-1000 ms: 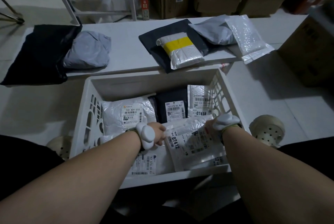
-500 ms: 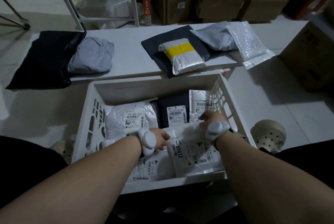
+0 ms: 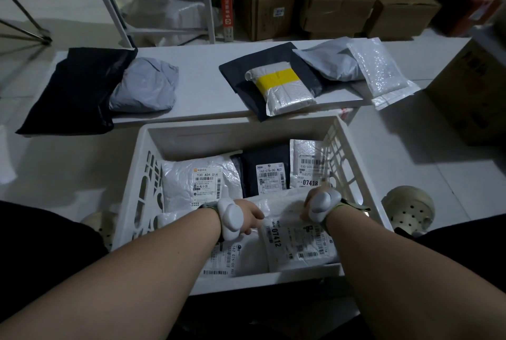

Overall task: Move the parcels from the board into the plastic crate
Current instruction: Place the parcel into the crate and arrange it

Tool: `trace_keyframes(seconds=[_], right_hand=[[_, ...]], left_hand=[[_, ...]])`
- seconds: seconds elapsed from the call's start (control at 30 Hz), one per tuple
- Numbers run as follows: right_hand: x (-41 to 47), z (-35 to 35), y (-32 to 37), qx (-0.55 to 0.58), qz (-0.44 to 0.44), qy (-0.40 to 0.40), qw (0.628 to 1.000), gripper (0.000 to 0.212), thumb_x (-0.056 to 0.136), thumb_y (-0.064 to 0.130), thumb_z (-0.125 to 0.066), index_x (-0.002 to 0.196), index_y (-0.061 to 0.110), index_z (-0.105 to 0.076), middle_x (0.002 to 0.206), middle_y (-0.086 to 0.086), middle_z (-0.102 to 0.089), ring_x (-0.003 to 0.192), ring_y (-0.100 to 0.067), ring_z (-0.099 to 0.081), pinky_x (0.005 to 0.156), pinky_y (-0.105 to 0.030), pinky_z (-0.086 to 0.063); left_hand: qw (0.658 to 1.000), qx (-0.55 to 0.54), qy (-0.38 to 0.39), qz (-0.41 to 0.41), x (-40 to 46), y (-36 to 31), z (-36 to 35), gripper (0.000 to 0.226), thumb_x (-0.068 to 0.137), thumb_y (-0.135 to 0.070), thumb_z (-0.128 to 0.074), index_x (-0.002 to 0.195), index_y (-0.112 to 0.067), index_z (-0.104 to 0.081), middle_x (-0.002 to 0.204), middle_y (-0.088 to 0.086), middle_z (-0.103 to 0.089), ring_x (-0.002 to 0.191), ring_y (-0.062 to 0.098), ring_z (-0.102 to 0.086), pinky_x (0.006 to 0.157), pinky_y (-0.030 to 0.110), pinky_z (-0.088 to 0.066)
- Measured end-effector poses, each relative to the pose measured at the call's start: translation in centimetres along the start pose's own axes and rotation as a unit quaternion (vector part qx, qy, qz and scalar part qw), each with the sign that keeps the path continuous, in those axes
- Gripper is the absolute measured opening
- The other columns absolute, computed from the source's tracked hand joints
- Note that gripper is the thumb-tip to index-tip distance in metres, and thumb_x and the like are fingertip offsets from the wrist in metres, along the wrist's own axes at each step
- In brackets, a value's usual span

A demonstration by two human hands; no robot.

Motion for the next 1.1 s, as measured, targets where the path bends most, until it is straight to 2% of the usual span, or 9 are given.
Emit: trace_keyframes(seconds=[0.13, 0.23, 0.27, 0.43, 0.6, 0.7, 0.83, 0.93, 1.1], right_hand=[[-0.5, 1.3, 0.8, 0.016, 0.013, -0.022, 1.0, 0.039, 0.088, 0.022, -0.055, 0.126, 0.015, -0.057, 0.13, -0.006, -0.057, 0.117, -0.026, -0.056, 0.1, -0.035, -0.046], [-1.1, 2.0, 1.4, 0.067, 0.015, -0.047, 0.997, 0.038, 0.083, 0.023, -0.057, 0.121, 0.026, -0.059, 0.127, -0.002, -0.059, 0.112, -0.025, -0.058, 0.094, -0.033, -0.05], [-1.5, 2.3, 1.7, 0.075, 0.013, -0.069, 0.995, 0.035, 0.083, 0.024, -0.056, 0.117, 0.028, -0.061, 0.125, -0.002, -0.061, 0.109, -0.025, -0.059, 0.092, -0.032, -0.051], [-2.6, 2.9, 3.0, 0.145, 0.045, -0.05, 0.987, 0.031, 0.093, 0.032, -0.053, 0.122, 0.026, -0.06, 0.122, 0.004, -0.063, 0.112, -0.017, -0.059, 0.093, -0.026, -0.043], [-2.6, 3.9, 4.5, 0.42, 0.067, -0.026, 0.905, 0.01, 0.09, 0.019, -0.062, 0.099, 0.018, -0.066, 0.093, -0.007, -0.066, 0.075, -0.018, -0.06, 0.068, -0.033, -0.05], [-3.0, 5.9, 5.7, 0.455, 0.091, -0.055, 0.884, 0.005, 0.09, 0.015, -0.062, 0.086, 0.017, -0.064, 0.083, -0.006, -0.065, 0.065, -0.018, -0.058, 0.059, -0.029, -0.045], [-3.6, 9.1, 8.4, 0.475, 0.112, -0.074, 0.87, 0.009, 0.09, 0.013, -0.061, 0.082, 0.01, -0.06, 0.07, -0.008, -0.061, 0.054, -0.017, -0.053, 0.052, -0.026, -0.041], [-4.2, 11.0, 11.8, 0.464, 0.147, -0.049, 0.872, 0.021, 0.093, 0.012, -0.056, 0.073, 0.012, -0.054, 0.055, -0.003, -0.053, 0.043, -0.013, -0.048, 0.047, -0.022, -0.036], [-5.0, 13.2, 17.7, 0.435, 0.177, -0.067, 0.881, 0.009, 0.093, 0.019, -0.058, 0.084, 0.018, -0.058, 0.076, -0.002, -0.062, 0.06, -0.016, -0.056, 0.058, -0.027, -0.045]], left_hand=[[0.999, -0.038, -0.012, 0.004, -0.6, 0.1, 1.1, 0.037, 0.096, -0.006, -0.044, 0.133, -0.005, -0.049, 0.077, 0.0, -0.055, 0.058, 0.009, -0.045, 0.051, 0.018, -0.038], [0.998, -0.049, -0.047, 0.0, -0.8, 0.0, 2.0, 0.036, 0.096, -0.004, -0.042, 0.132, -0.002, -0.05, 0.114, 0.02, -0.063, 0.059, 0.013, -0.045, 0.05, 0.019, -0.035], [0.996, -0.063, -0.071, -0.004, -1.0, 0.1, 2.6, 0.036, 0.096, -0.005, -0.042, 0.131, -0.004, -0.051, 0.116, 0.02, -0.063, 0.061, 0.014, -0.047, 0.05, 0.019, -0.035], [0.967, -0.201, -0.146, -0.058, -2.3, 0.0, 5.1, 0.033, 0.094, -0.006, -0.047, 0.127, -0.006, -0.054, 0.088, 0.009, -0.061, 0.058, 0.01, -0.049, 0.038, 0.011, -0.037], [0.942, -0.248, -0.206, -0.091, -3.3, -0.4, 9.3, 0.028, 0.092, 0.001, -0.045, 0.118, 0.001, -0.057, 0.083, 0.01, -0.06, 0.056, 0.012, -0.048, 0.032, 0.01, -0.033], [0.941, -0.214, -0.247, -0.089, -4.1, 0.6, 12.9, 0.026, 0.091, 0.003, -0.045, 0.113, 0.001, -0.059, 0.079, 0.012, -0.062, 0.057, 0.017, -0.048, 0.04, 0.015, -0.036], [0.947, -0.123, -0.288, -0.071, -5.5, 2.1, 17.6, 0.027, 0.093, 0.0, -0.047, 0.115, 0.004, -0.061, 0.112, 0.024, -0.066, 0.08, 0.02, -0.054, 0.062, 0.025, -0.044], [0.949, -0.078, -0.301, -0.052, -7.0, 3.0, 20.1, 0.028, 0.094, -0.004, -0.046, 0.116, 0.003, -0.061, 0.114, 0.022, -0.066, 0.082, 0.02, -0.056, 0.074, 0.026, -0.043], [0.943, -0.046, -0.326, -0.046, -8.7, 4.9, 23.6, 0.029, 0.095, -0.007, -0.046, 0.119, 0.002, -0.06, 0.116, 0.021, -0.066, 0.104, 0.032, -0.065, 0.079, 0.029, -0.045]])
Point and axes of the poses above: each hand's wrist, its own x-axis towards the middle knuckle, its own z-axis out of the back of the hand, y = z × x, the point moved 2 cm from there along x, towards the middle knuckle
